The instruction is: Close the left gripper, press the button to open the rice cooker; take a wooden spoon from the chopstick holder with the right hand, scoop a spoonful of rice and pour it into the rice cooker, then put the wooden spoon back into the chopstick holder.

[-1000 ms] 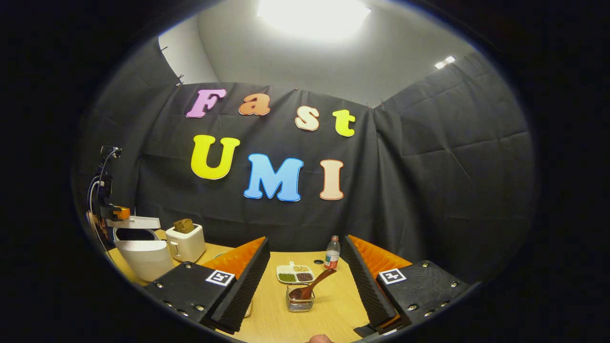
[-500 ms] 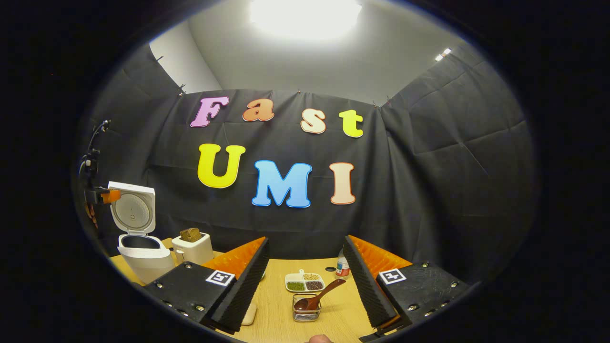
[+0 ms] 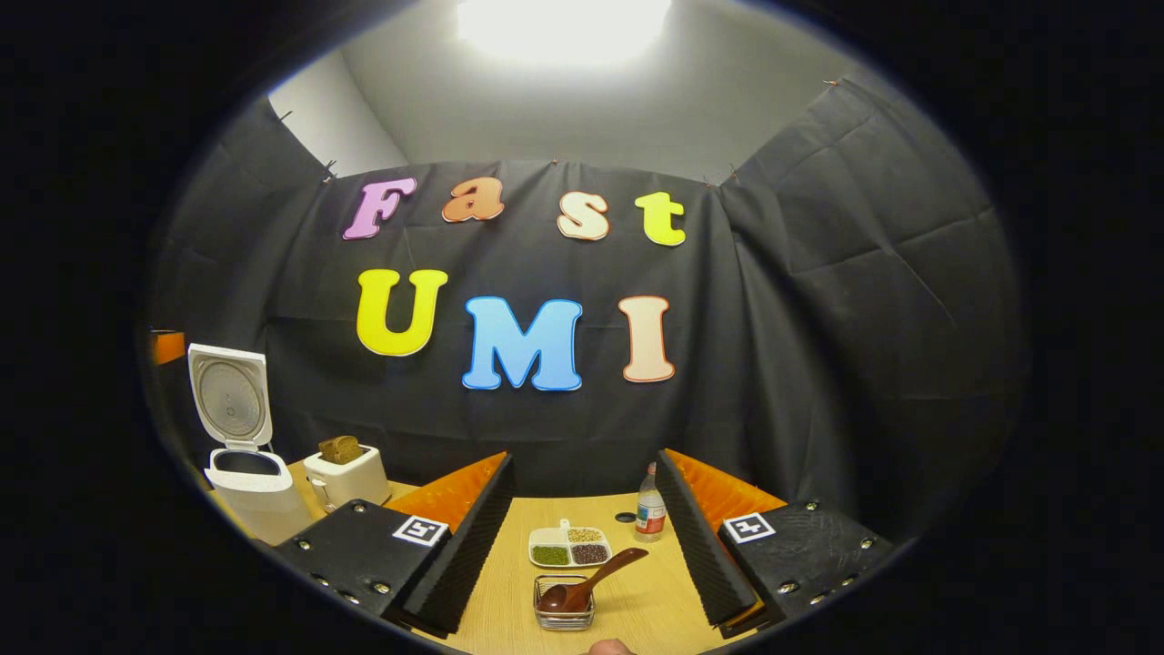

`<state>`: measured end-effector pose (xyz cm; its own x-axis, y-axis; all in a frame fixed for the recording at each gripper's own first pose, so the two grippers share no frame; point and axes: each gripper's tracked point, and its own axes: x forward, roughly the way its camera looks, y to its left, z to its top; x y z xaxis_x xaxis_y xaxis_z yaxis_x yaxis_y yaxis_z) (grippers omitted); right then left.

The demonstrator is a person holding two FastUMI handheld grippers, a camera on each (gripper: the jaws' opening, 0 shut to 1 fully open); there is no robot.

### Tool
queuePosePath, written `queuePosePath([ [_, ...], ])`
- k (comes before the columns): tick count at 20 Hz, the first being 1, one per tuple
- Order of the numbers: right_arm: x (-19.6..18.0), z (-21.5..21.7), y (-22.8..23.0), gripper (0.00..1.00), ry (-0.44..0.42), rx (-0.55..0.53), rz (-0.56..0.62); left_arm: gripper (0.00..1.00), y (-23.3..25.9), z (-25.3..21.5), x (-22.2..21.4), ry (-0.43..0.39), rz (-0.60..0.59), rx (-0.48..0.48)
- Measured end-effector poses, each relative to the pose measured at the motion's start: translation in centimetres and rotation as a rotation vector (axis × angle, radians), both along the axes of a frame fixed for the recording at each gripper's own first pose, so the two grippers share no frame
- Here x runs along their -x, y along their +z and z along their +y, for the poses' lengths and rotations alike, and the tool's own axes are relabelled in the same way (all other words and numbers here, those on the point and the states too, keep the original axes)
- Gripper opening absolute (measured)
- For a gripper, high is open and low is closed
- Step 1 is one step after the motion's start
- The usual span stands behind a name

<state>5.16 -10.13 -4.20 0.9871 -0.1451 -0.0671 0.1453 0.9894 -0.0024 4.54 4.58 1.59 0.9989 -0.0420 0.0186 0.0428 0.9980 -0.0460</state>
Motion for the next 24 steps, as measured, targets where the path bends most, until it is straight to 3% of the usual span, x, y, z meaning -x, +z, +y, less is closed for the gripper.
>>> queuePosePath([
  [2,-1.3,-0.9,-0.8,0.94,-0.009,-0.026,0.009,0.78,0.2,-1.0,1.0,-0.008,0.004,0.032],
  [4,-2.5,-1.9,-2.3,0.94,-0.013,-0.041,0.037,0.84,1.0,-1.7,1.9,-0.005,-0.006,0.077],
  [5,-3.0,-2.3,-3.3,0.94,-0.013,-0.051,0.057,0.82,1.6,-1.7,2.2,0.005,-0.016,0.090],
  [7,-4.1,-3.1,-5.0,0.95,-0.013,-0.070,0.093,0.95,2.4,-1.6,2.8,0.027,-0.034,0.081],
  [17,-7.3,-4.3,-16.1,0.95,-0.019,-0.206,0.315,0.97,4.5,-0.2,5.9,0.111,-0.053,-0.012],
  [18,-7.4,-4.5,-17.0,0.95,-0.025,-0.208,0.334,0.94,4.3,-0.1,6.1,0.118,-0.043,-0.017],
  [24,-7.5,-3.8,-20.9,0.95,-0.009,-0.276,0.424,0.97,4.0,0.0,7.2,0.148,-0.015,-0.046],
])
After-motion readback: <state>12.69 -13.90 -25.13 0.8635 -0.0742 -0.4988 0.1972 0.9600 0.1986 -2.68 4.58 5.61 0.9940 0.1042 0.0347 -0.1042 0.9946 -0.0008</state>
